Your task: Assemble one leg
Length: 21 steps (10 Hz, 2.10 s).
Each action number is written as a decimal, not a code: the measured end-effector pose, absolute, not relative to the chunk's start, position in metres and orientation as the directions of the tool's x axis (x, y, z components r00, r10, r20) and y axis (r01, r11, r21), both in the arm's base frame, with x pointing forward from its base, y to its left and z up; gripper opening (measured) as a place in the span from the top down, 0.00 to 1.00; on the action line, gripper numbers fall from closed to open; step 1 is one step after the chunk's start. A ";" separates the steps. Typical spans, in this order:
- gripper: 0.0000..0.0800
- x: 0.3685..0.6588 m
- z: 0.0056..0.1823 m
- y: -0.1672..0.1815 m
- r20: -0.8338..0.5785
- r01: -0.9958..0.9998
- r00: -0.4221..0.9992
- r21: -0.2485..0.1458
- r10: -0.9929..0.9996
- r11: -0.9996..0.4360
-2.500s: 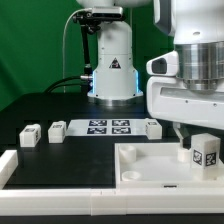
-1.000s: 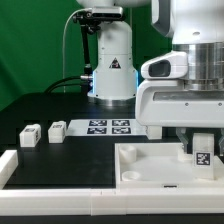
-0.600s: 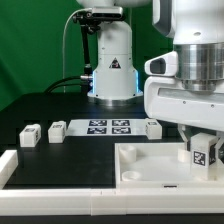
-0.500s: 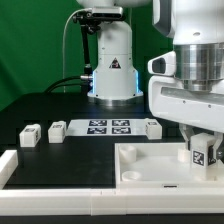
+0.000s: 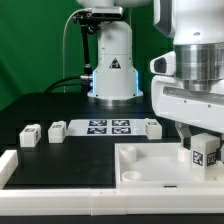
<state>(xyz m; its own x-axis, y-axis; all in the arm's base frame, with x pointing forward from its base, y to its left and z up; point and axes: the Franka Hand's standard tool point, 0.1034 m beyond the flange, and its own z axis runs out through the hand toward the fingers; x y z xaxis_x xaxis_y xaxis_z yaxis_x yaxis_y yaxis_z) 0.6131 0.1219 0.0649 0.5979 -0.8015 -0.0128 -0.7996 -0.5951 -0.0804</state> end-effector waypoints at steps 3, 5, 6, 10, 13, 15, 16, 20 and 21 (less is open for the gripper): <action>0.19 0.615 0.065 0.124 0.038 -0.451 0.890 -0.079 -0.455 -0.889; 0.19 0.614 0.065 0.124 0.058 -0.205 0.976 -0.057 -0.209 -0.977; 0.19 0.614 0.065 0.125 0.062 -0.135 0.988 -0.051 -0.138 -0.990; 0.19 0.617 0.067 0.117 0.081 0.222 0.972 -0.008 0.221 -0.975; 0.56 0.617 0.067 0.117 0.081 0.202 0.976 -0.010 0.200 -0.979; 0.64 0.617 0.067 0.117 0.080 0.155 0.985 -0.014 0.153 -0.988; 0.64 0.617 0.067 0.118 0.081 0.067 0.995 -0.024 0.065 -0.997; 0.64 0.614 0.067 0.105 0.071 -0.514 0.854 -0.035 -0.515 -0.857; 0.63 0.614 0.067 0.095 0.077 -0.609 0.790 -0.020 -0.608 -0.793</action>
Offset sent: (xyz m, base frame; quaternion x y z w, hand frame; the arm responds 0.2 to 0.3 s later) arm -0.0061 0.0083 -0.0011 -0.0103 -0.0176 -0.3595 0.9329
